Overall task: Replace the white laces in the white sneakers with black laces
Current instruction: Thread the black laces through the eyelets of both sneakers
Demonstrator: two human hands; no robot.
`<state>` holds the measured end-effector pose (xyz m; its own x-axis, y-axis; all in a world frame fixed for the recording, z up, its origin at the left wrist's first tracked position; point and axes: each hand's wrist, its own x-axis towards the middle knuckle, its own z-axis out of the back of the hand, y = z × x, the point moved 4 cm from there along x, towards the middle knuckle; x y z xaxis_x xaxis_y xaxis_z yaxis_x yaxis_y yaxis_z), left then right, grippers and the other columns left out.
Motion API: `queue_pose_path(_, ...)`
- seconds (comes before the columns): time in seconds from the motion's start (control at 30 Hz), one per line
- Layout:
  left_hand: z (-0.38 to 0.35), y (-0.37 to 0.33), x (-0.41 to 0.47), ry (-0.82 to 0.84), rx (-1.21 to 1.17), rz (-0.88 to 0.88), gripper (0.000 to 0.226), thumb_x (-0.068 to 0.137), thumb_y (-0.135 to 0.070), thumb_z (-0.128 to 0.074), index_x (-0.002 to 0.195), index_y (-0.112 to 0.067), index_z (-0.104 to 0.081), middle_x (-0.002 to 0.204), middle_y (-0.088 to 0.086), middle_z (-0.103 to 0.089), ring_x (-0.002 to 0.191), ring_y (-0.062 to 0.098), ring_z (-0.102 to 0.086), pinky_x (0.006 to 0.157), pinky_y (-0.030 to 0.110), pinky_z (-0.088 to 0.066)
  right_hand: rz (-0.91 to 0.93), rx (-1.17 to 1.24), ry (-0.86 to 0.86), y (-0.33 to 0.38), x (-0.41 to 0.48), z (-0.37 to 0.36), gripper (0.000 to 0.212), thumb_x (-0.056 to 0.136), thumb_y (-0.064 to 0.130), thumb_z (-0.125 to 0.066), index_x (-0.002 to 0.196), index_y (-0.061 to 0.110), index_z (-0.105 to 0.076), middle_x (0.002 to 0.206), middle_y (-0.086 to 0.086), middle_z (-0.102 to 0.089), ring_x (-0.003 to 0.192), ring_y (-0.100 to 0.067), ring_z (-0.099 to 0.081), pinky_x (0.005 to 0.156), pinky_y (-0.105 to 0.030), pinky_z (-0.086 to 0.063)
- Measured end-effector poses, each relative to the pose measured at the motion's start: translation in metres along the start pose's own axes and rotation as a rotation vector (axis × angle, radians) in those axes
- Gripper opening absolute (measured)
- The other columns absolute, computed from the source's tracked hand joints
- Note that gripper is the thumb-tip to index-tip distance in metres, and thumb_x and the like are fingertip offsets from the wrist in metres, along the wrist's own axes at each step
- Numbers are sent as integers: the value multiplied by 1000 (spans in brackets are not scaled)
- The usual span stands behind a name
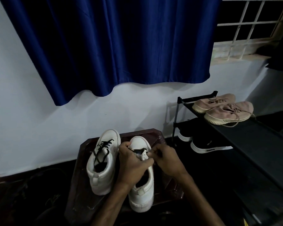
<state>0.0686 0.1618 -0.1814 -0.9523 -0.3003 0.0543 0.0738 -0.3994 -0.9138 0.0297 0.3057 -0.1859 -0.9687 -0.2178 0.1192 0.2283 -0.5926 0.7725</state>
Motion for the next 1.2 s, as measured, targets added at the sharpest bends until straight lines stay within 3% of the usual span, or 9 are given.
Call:
queue_pose_path(0.1,-1,1,0,10,-10,18,82,45,-42,-74,111,-28,-28,115,5,-48,106,22,-53,89,44,-51,-116,-114,23,-26,-3,14,17,83,31,-72,68,29,-65,61,5,-66,58,-7,-62,64,-28,-52)
queue_pose_path(0.33,3,3,0,-1,-32,63,75,48,-50,-74,107,-25,-36,111,2,-49,101,19,-56,81,46,-56,-225,-128,93,-35,-15,22,18,85,32,-68,68,28,-63,62,7,-69,51,-4,-59,64,-32,-54)
queue_pose_path(0.47,16,12,-15,-3,-255,145,45,86,-53,-60,90,-9,-58,82,-7,-62,81,11,-61,75,31,-49,-221,16,101,-20,-22,8,17,91,33,-65,82,19,-66,61,3,-68,47,2,-54,61,-28,-50)
queue_pose_path(0.63,14,19,-23,-122,-88,98,18,95,-34,-56,105,-19,-58,99,-10,-63,91,3,-57,72,16,-40,-197,-107,-5,-10,-22,-6,24,92,39,-59,83,18,-58,73,1,-67,73,-16,-65,69,-35,-50)
queue_pose_path(0.8,2,17,0,-159,-34,175,16,93,-28,-58,97,-14,-66,95,-1,-69,92,18,-64,83,33,-50,-224,-303,-65,0,-6,3,25,94,44,-53,91,19,-54,100,-11,-67,97,-36,-63,74,-37,-47)
queue_pose_path(0.9,8,18,15,-25,188,163,24,95,-31,-54,90,-10,-64,90,6,-68,86,23,-63,71,31,-47,-238,-363,59,-3,5,22,29,90,48,-57,81,22,-63,88,-5,-68,89,-30,-66,71,-33,-47)
queue_pose_path(0.97,14,17,22,108,250,196,33,98,-36,-49,91,-7,-62,85,9,-67,74,24,-62,58,27,-41,-221,-229,117,4,13,47,31,90,41,-62,66,23,-59,65,4,-59,66,-17,-63,60,-30,-45)
queue_pose_path(1.07,28,4,28,188,27,244,33,101,-30,-45,85,-5,-58,69,6,-60,48,15,-52,42,22,-35,-245,297,100,36,24,91,18,95,24,-62,82,12,-63,61,0,-54,43,-6,-47,45,-21,-41)
queue_pose_path(1.2,56,-42,28,214,-439,289,29,101,-25,-47,78,-12,-57,55,-1,-51,40,12,-42,46,23,-39,-162,769,71,95,31,145,19,97,18,-53,112,12,-64,83,0,-63,66,-11,-56,67,-31,-54)
